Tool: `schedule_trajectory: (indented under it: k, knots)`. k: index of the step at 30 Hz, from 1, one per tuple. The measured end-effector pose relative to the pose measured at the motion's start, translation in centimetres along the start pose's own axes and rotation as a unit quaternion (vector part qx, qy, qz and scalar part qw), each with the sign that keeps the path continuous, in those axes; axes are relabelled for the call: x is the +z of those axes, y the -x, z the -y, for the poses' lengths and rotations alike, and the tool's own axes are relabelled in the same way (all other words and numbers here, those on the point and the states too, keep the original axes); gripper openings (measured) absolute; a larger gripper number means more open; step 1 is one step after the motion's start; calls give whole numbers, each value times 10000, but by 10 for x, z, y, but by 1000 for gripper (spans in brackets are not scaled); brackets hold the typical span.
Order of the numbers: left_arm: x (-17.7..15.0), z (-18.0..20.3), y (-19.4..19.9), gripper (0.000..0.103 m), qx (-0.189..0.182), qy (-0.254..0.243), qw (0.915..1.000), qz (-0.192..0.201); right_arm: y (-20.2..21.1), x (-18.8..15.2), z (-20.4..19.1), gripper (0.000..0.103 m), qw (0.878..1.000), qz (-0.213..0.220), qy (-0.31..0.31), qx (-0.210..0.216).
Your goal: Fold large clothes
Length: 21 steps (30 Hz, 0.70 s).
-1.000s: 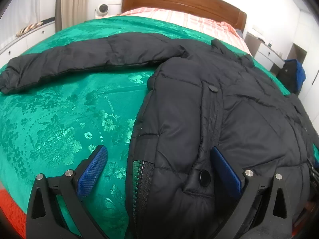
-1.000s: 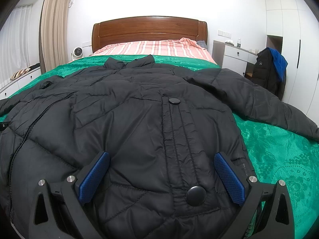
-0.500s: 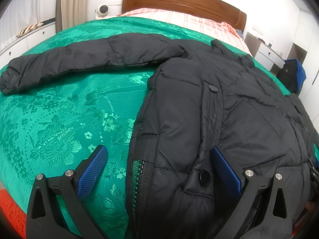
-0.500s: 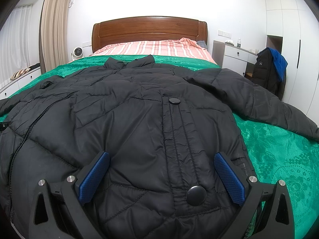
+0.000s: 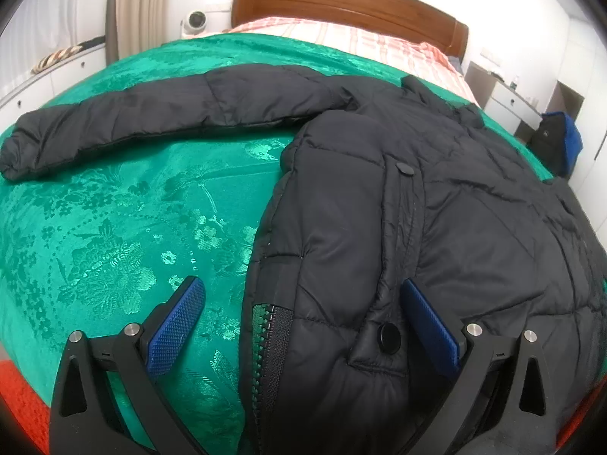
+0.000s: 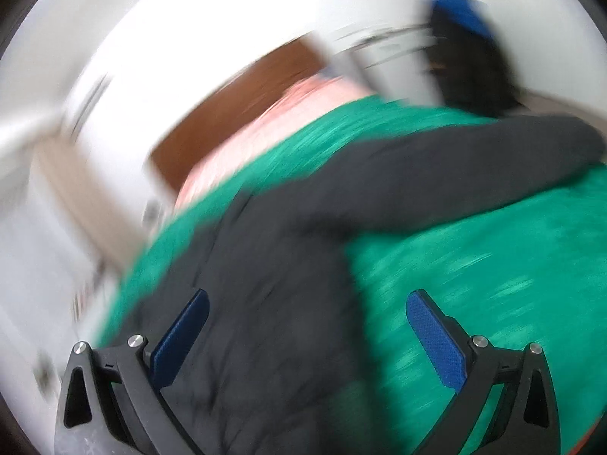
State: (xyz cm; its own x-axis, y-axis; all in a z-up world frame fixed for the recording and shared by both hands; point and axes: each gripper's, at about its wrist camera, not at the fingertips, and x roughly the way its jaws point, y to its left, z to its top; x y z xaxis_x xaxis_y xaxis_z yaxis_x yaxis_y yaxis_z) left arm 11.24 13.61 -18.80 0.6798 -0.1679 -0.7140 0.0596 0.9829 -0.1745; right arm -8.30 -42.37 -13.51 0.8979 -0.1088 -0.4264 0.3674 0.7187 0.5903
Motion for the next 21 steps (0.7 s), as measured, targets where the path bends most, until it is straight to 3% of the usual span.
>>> schedule_trajectory:
  k: [3, 6, 9, 11, 12, 14, 17, 19, 21]
  knots:
    - [1, -1, 0, 103, -20, 7, 10000, -8, 19, 41, 91, 102, 9859, 566, -1444, -632]
    - [1, -1, 0, 103, -8, 4, 10000, -2, 23, 64, 166, 96, 9597, 799, -2448, -1124]
    - [1, -1, -1, 103, 16, 0, 10000, 17, 6, 82, 208, 88, 9468, 744, -2991, -925]
    - [1, -1, -1, 103, 38, -8, 10000, 29, -7, 95, 225, 77, 9430, 808, -3144, -739]
    - [0, 0, 0, 103, 46, -10, 10000, 36, -14, 101, 233, 67, 9435, 833, -3140, -648]
    - [0, 0, 0, 103, 58, -7, 10000, 36, -20, 111, 240, 15, 9442, 775, -3062, -938]
    - [-1, 0, 1, 103, 63, 2, 10000, 40, -17, 138, 200, 13, 9659, 797, -2063, -1344]
    - [-2, -1, 1, 103, 56, 10, 10000, 47, -12, 162, 143, 13, 9829, 862, -1085, -1215]
    - [-2, 0, 1, 103, 70, 10, 10000, 43, -11, 180, 74, 14, 9921, 877, -205, -868]
